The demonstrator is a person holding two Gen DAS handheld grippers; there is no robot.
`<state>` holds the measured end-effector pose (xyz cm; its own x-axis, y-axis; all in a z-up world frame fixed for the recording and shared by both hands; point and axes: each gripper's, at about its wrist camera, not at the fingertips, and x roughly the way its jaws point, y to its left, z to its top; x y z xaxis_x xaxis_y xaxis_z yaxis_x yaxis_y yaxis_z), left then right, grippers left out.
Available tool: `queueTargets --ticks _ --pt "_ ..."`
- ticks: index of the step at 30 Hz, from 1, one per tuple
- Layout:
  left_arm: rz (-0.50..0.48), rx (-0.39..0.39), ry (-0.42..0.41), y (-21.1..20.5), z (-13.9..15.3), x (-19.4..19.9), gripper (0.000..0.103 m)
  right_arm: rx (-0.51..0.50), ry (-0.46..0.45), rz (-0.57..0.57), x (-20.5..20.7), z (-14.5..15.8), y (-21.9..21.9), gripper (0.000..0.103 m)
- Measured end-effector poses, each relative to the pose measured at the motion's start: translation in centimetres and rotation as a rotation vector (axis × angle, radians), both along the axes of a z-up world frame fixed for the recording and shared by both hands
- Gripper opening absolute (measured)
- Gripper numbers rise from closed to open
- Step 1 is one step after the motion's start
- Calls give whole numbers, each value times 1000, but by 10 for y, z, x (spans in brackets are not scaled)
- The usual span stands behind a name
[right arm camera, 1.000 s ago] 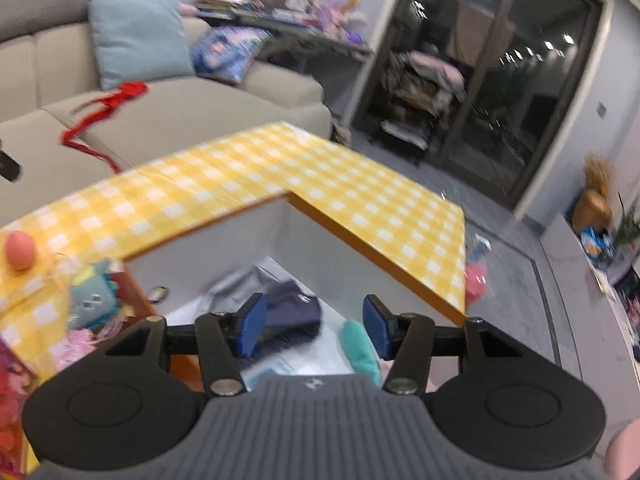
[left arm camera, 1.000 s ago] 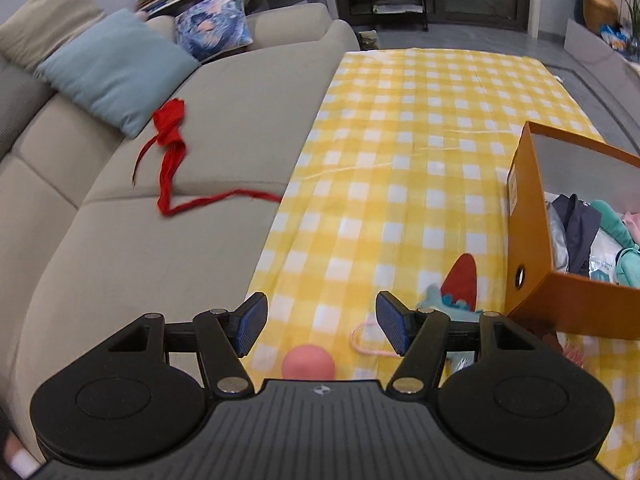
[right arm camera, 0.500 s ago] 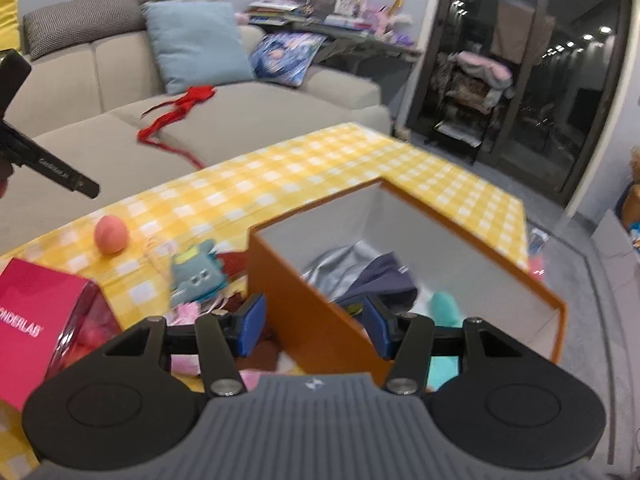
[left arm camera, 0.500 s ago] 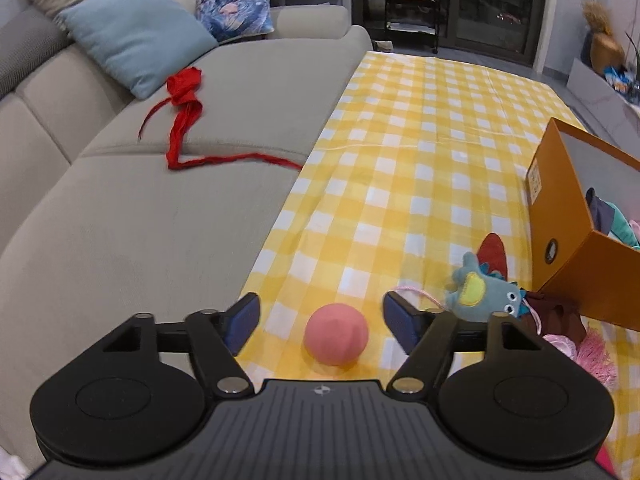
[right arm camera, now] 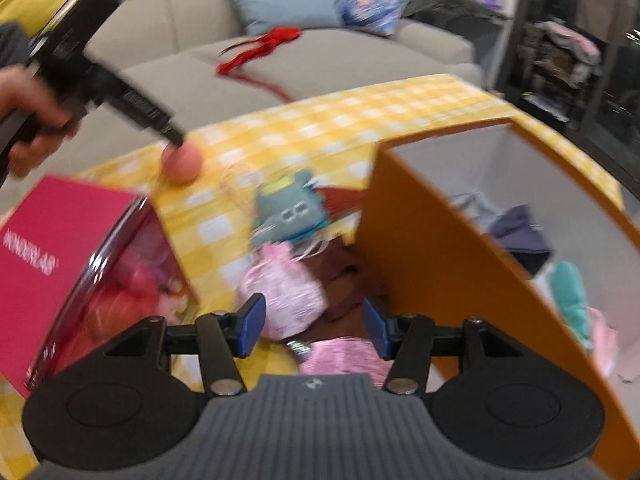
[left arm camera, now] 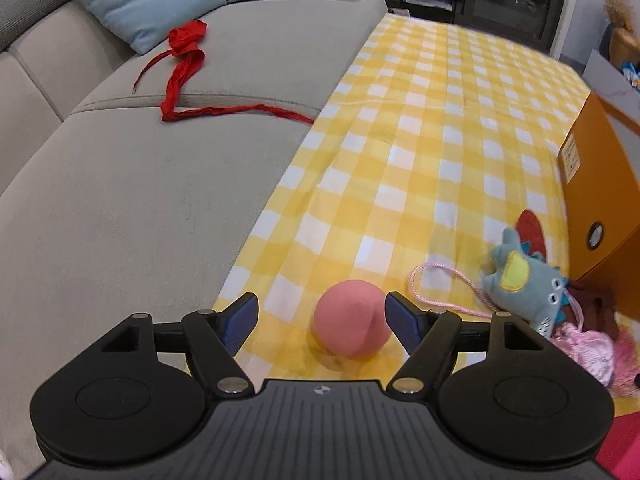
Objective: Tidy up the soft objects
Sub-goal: 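Grasp the pink ball with the left tool while the right tool grasps the pink embroidered pouch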
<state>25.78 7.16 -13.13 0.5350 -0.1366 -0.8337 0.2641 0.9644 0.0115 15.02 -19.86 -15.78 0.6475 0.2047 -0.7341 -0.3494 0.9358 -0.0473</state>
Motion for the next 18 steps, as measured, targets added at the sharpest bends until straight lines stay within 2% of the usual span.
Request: queueTargets --ticks 4,6,9,13,18 --pt "-19 19 21 -7 -12 5 85 -12 20 61 8 -18 12 56" --pt "-28 22 31 -8 -18 6 89 -11 22 71 13 -24 17 57" --pt "-40 19 39 -9 -24 8 91 -22 4 93 20 -28 24 64" --pt "-35 -16 50 -8 -27 13 91 -17 -4 88 25 -33 23 66" --pt "-46 -15 50 -13 -28 15 91 -27 -3 85 28 -43 25 65"
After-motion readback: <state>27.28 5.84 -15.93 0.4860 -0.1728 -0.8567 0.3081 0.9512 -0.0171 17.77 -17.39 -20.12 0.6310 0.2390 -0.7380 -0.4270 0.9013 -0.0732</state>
